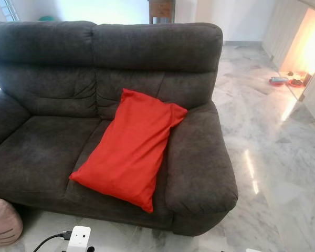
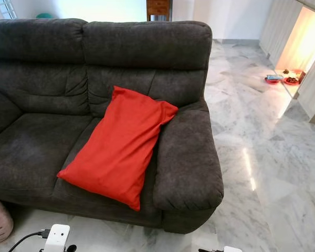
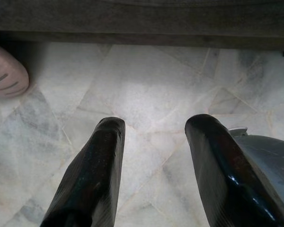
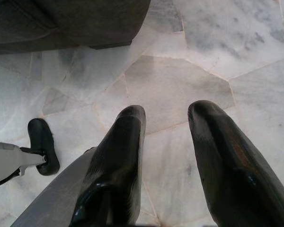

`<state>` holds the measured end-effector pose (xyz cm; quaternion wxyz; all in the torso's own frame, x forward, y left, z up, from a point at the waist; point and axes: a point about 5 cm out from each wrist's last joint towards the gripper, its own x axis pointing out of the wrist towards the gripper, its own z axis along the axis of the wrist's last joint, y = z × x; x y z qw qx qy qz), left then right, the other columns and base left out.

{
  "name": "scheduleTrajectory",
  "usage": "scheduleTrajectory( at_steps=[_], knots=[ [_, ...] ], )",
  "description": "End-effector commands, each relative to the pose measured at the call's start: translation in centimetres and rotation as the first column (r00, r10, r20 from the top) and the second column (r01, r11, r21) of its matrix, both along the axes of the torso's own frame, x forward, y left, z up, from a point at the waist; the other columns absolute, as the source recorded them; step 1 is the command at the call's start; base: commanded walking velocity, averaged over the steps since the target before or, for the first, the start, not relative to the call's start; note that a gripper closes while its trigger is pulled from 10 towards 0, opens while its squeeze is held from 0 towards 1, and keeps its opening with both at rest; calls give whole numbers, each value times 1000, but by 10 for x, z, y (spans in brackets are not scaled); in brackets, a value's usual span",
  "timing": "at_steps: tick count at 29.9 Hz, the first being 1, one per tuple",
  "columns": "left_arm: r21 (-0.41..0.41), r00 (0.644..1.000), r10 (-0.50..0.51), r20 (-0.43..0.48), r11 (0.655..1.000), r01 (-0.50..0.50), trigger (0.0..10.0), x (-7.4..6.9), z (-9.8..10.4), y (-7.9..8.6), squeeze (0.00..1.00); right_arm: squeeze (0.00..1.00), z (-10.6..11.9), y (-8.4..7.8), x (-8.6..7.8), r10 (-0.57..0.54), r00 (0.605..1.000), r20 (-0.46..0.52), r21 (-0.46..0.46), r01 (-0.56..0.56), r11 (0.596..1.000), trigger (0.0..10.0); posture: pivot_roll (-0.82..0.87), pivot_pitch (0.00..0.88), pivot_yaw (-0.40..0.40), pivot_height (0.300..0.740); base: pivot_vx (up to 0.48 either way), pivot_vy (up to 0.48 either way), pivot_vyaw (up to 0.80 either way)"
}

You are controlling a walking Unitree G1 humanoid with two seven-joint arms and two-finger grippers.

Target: Move the pillow to the sofa from floor

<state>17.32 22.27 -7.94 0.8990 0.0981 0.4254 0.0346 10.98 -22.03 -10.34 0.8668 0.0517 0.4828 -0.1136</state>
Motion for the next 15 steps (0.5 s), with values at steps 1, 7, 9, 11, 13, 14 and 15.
scheduleTrajectory(
  at_steps=[1,7,9,11,13,14,15],
  knots=[
    [15,1000,-14,-12,1000,14,10000,1,1,4,0,0,1,-1,2,-5,1000,16,-2,5,1000,10000,46,9,21,740,0,0,0],
    [20,1000,-17,-13,1000,17,10000,1,1,6,0,0,1,0,3,9,1000,15,-2,-9,1000,10000,47,2,25,740,0,0,0],
    [20,1000,-16,-14,1000,16,10000,1,1,6,0,0,1,0,3,19,1000,16,-2,-19,1000,10000,47,1,26,740,0,0,0],
    [19,1000,-17,-14,1000,17,10000,1,1,6,0,0,1,1,3,25,1000,18,-3,-25,1000,10000,46,0,27,740,0,0,0],
    [18,1000,-18,-15,1000,18,10000,1,1,6,0,0,1,1,4,30,999,20,-4,-30,1000,10000,44,0,29,740,0,0,294],
    [19,1000,-19,-15,1000,19,10000,0,1,6,0,0,1,1,3,30,999,20,-4,-30,1000,10000,43,0,30,740,0,0,800],
    [19,1000,-20,-15,1000,20,10000,0,1,6,0,0,1,1,3,30,999,21,-4,-30,1000,10000,42,0,30,740,0,0,800]
  ],
)
